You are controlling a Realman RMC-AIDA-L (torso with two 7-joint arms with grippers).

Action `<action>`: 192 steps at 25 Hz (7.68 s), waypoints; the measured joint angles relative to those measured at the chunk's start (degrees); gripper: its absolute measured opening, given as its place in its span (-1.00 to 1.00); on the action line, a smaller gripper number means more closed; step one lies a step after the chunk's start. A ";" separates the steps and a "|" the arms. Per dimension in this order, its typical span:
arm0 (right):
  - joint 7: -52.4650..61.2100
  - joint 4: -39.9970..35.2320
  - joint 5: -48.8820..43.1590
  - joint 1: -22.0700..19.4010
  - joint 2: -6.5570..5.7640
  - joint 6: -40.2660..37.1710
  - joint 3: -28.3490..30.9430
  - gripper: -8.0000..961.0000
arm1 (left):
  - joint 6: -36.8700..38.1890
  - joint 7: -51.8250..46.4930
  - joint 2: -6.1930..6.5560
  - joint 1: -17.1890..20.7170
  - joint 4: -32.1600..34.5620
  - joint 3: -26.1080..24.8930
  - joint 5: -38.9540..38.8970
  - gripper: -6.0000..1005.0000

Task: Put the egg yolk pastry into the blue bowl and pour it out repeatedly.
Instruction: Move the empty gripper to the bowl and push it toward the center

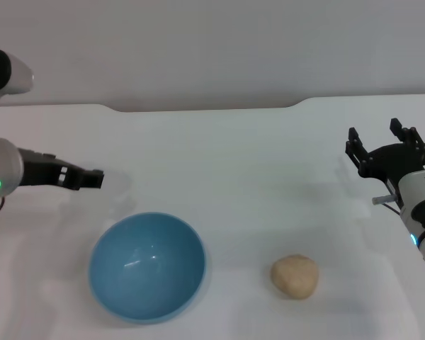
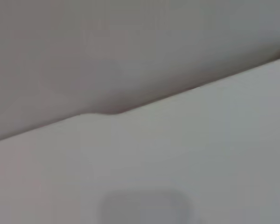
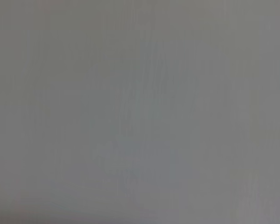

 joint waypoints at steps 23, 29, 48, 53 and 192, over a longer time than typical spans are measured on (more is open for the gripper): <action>0.00 -0.01 0.00 -0.49 0.02 0.21 0.58 0.45 | -33.95 -4.93 -0.20 -8.13 7.57 -4.52 1.44 0.71; 0.00 -0.01 0.00 -0.89 0.09 0.25 0.63 0.45 | -36.91 -8.68 -0.37 -9.33 7.59 -0.85 0.11 0.71; 0.00 -0.01 0.00 -2.30 0.11 0.24 0.45 0.45 | -29.84 -15.86 -0.65 -9.08 5.50 8.03 -0.07 0.71; 0.00 -0.01 0.00 -2.75 0.09 0.24 0.36 0.45 | -27.67 -17.47 -0.64 -9.13 3.55 8.26 -0.06 0.71; 2.11 -0.78 0.00 -3.11 -0.30 -0.62 0.71 0.45 | -15.50 -13.23 -0.40 -20.52 -23.34 9.47 -2.32 -0.99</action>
